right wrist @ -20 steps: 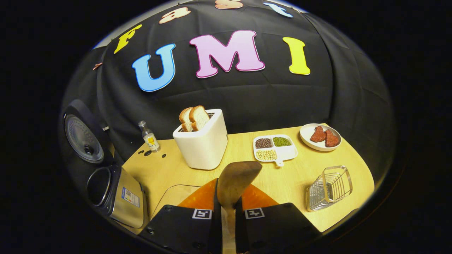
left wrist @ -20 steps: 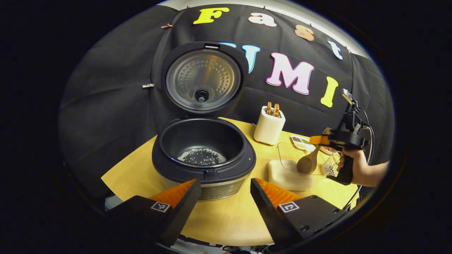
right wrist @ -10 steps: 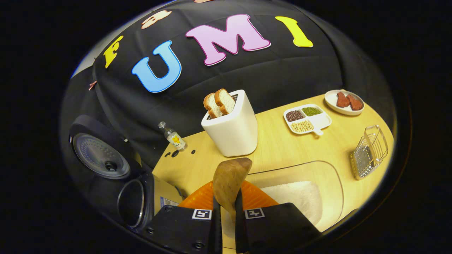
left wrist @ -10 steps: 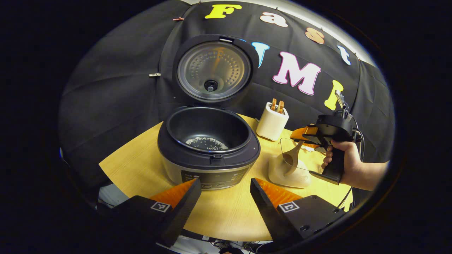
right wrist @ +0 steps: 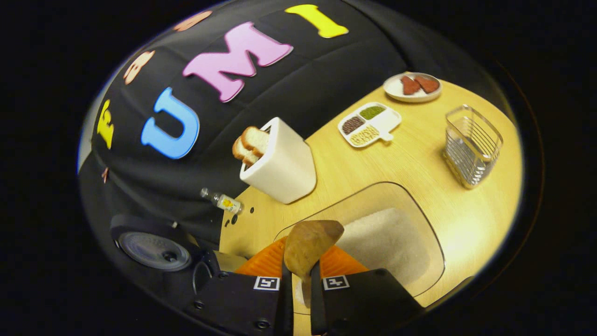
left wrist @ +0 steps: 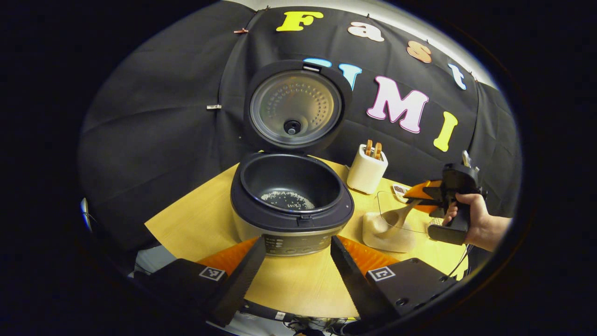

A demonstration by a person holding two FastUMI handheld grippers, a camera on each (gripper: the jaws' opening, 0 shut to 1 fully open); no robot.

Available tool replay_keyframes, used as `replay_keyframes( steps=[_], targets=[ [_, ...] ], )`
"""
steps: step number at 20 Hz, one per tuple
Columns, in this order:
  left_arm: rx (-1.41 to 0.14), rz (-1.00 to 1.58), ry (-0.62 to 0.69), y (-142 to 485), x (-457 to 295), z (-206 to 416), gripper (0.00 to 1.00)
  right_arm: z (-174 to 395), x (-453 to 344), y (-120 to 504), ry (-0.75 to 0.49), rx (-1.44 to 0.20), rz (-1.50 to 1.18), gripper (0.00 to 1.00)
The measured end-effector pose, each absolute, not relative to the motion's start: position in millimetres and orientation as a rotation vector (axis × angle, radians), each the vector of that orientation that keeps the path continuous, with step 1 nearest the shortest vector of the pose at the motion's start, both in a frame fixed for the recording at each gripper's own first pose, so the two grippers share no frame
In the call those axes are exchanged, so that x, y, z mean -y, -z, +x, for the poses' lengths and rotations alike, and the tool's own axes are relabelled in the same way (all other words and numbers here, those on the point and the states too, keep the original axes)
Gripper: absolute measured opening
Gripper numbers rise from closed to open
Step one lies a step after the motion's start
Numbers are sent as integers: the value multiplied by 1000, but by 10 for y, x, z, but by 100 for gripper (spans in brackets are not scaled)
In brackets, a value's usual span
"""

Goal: Close the left gripper, press the button to open the rice cooker; take a wooden spoon from the chopstick holder with the right hand, scoop a spoonful of rice and pour it into the rice cooker, then put the wooden spoon back into the chopstick holder.

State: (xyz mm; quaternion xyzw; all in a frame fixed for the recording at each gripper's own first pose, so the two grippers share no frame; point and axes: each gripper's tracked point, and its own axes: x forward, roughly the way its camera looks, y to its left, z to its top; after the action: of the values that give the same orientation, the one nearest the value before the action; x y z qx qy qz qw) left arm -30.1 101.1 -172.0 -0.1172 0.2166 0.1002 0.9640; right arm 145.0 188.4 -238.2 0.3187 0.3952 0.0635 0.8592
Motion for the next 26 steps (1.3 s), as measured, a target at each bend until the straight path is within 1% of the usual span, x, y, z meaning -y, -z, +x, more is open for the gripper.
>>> replay_keyframes(
  steps=[3, 6, 10, 13, 18, 21, 22, 23, 26],
  targets=[
    [-421, -228, -202, 1635, -1050, -280, 95, 1510, -1563, 2339, -40, -822, 793, 19],
    [-404, -211, -185, 1539, -1051, -219, 95, 1554, -1313, 2222, 11, -797, 853, 19],
    [-381, -205, -166, 1453, -1031, -169, 95, 1620, -1210, 1957, 41, -766, 978, 18],
    [-369, -215, -163, 1409, -1047, -146, 95, 1654, -1197, 1738, 50, -733, 1022, 19],
    [-338, -225, -178, 1301, -1152, -131, 95, 1656, -1508, 1302, -26, -716, 1102, 19],
    [-331, -234, -203, 1326, -1266, -151, 95, 1659, -1794, 1197, -75, -728, 1118, 18],
    [-330, -244, -216, 1330, -1306, -158, 92, 1653, -1939, 1171, -97, -738, 1119, 18],
    [-322, -256, -230, 1313, -1347, -172, 95, 1634, -2079, 1130, -123, -750, 1122, 18],
    [-300, -272, -265, 1287, -1471, -235, 95, 1563, -2508, 1046, -190, -781, 1122, 18]
  ],
)
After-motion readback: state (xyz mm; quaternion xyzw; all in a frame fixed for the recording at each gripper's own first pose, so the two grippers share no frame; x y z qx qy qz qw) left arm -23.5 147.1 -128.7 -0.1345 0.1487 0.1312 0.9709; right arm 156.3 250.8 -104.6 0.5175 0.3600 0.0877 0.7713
